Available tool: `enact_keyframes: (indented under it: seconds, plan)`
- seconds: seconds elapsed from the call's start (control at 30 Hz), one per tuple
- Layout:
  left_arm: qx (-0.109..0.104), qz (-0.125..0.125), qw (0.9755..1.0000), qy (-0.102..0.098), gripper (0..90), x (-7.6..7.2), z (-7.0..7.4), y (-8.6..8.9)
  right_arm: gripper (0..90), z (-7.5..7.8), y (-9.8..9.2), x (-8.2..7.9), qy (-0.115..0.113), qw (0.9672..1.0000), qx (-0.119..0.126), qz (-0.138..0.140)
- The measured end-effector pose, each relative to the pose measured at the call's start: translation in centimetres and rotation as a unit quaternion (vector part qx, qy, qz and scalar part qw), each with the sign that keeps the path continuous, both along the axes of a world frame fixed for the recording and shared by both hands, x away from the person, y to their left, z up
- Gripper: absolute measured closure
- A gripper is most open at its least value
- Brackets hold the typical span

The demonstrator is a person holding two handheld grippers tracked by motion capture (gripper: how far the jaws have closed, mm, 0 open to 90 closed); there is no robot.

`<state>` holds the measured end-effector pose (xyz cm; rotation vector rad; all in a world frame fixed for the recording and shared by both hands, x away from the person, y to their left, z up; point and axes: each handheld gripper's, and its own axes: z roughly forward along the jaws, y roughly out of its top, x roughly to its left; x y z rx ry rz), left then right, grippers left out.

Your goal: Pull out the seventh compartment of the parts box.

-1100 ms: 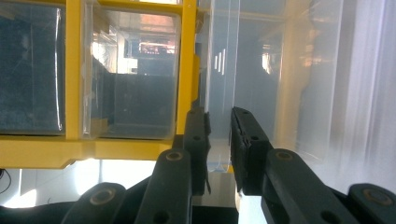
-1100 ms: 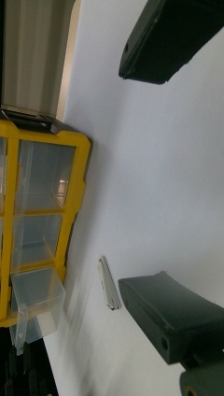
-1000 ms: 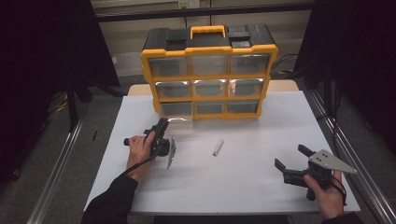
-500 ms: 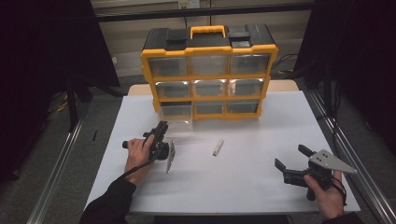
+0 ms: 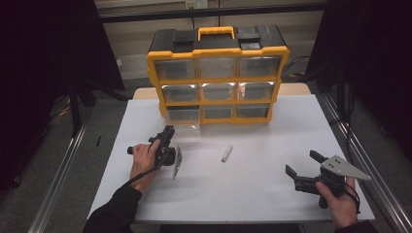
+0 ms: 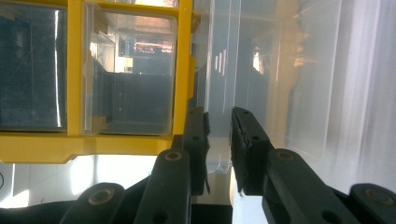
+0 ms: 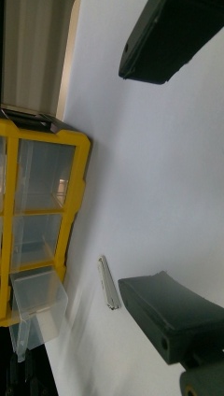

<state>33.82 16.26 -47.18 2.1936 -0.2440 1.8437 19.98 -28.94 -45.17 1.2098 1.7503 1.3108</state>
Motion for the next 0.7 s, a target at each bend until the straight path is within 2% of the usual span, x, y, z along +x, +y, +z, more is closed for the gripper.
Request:
enact_keyframes:
  seconds: [0.17, 0.23, 0.27, 0.3, 0.33, 0.37, 0.4, 0.43, 0.47, 0.5, 0.53, 0.57, 0.6, 0.63, 0.67, 0.7]
  plan:
    - [-0.014, -0.004, 0.9999, 0.002, 76.5, 0.07, -0.02, 0.0, 1.4, 0.01, -0.04, -0.03, 0.0, 1.0, -0.001, -0.001]
    - [-0.009, 0.0, 1.0, 0.004, 76.1, 0.08, 0.15, -0.03, 1.4, -0.01, 0.01, -0.02, 0.0, 1.0, -0.001, 0.001]
    - [-0.044, -0.005, 0.9988, 0.019, 75.5, 0.21, -0.08, 0.03, 1.4, 0.0, 0.01, -0.04, 0.001, 1.0, -0.002, 0.0]
    - [-0.044, -0.005, 0.9988, 0.019, 74.7, 0.21, -0.08, 0.03, 1.4, 0.0, -0.01, -0.05, 0.0, 1.0, -0.003, 0.0]
    - [-0.037, 0.005, 0.9991, 0.02, 73.6, 0.15, 0.17, 0.07, 1.4, -0.01, -0.03, -0.07, 0.0, 1.0, -0.003, 0.0]
    - [-0.047, 0.004, 0.9987, 0.022, 72.2, 0.25, 0.06, 0.18, 1.4, -0.01, -0.06, -0.1, 0.001, 1.0, -0.002, 0.0]
    - [-0.07, -0.004, 0.997, 0.035, 72.2, 0.38, -0.2, 0.16, 1.4, -0.01, -0.06, -0.1, 0.001, 1.0, -0.002, 0.0]
    - [-0.017, 0.035, 0.9988, 0.029, 66.7, 0.03, 0.68, 0.23, 1.4, -0.02, -0.11, -0.12, -0.001, 1.0, -0.002, -0.002]
    - [-0.017, 0.035, 0.9988, 0.029, 63.3, 0.03, 0.68, 0.23, 1.4, -0.02, -0.13, -0.13, 0.0, 1.0, -0.002, -0.003]
    - [-0.084, 0.002, 0.9958, 0.037, 60.5, 0.47, -0.15, 0.06, 1.4, -0.01, -0.13, -0.13, 0.0, 1.0, -0.001, -0.002]
    - [-0.033, 0.032, 0.9983, 0.035, 59.1, 0.0, 0.52, 0.13, 1.4, -0.01, -0.12, -0.11, 0.0, 1.0, -0.001, -0.003]
    - [-0.074, 0.008, 0.9966, 0.034, 56.1, 0.27, 0.0, -0.03, 1.4, -0.01, -0.08, -0.09, 0.001, 1.0, -0.001, -0.002]
    - [-0.052, 0.023, 0.998, 0.027, 52.4, 0.02, 0.28, -0.03, 1.4, 0.0, -0.04, -0.08, 0.002, 1.0, -0.001, -0.001]
    - [-0.052, 0.023, 0.998, 0.027, 51.6, 0.02, 0.28, -0.03, 1.4, 0.0, -0.04, -0.08, 0.002, 1.0, -0.001, -0.001]
    - [-0.082, 0.01, 0.9959, 0.035, 50.7, 0.12, -0.09, -0.13, 1.4, -0.01, 0.03, -0.02, 0.002, 1.0, -0.001, 0.001]
    - [-0.089, 0.014, 0.9951, 0.039, 50.7, 0.1, -0.13, -0.1, 1.4, -0.01, 0.03, -0.02, 0.002, 1.0, -0.001, 0.001]
